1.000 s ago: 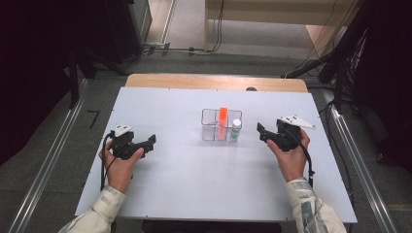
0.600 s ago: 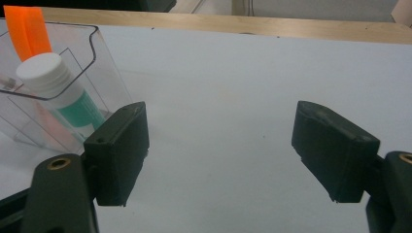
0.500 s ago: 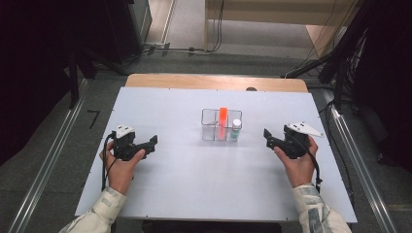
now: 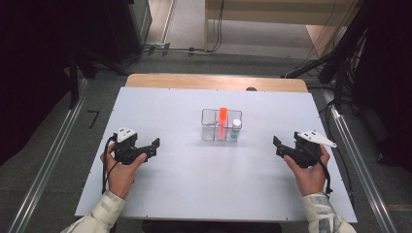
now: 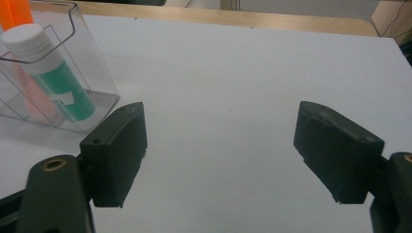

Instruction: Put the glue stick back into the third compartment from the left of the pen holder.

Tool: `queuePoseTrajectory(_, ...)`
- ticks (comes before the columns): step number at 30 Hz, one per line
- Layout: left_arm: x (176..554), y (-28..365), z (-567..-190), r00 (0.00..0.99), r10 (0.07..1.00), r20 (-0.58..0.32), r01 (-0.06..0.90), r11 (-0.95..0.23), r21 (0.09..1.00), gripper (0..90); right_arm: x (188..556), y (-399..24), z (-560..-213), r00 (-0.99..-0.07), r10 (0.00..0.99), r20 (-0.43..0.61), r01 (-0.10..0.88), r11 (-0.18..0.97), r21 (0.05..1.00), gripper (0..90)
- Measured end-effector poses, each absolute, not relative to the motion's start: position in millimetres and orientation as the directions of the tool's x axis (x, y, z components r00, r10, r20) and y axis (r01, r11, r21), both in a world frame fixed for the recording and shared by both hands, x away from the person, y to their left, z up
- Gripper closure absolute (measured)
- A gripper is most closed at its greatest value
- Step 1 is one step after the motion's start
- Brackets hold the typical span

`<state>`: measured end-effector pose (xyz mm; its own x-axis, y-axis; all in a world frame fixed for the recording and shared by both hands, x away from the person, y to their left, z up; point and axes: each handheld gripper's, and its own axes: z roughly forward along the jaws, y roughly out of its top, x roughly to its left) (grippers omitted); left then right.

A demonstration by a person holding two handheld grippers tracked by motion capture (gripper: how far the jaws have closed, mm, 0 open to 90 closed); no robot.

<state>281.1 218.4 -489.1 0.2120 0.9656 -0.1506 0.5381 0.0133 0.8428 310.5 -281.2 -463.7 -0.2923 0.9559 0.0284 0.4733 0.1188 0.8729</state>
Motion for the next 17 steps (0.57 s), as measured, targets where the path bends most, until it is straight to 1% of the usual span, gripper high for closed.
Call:
queuePoseTrajectory(5, 275, 220, -489, 0.215, 0.966, -0.145, 0.537, 0.007, 0.844, 12.2, 307, -289, -464, -0.283, 0.959, 0.016, 0.471, 0.124, 0.873, 18.1)
queuePoseTrajectory(17, 269, 225, -490, 0.21, 0.967, -0.145, 0.538, 0.009, 0.843, 12.1, 297, -310, -464, -0.25, 0.968, 0.034, 0.478, 0.093, 0.874, 16.4)
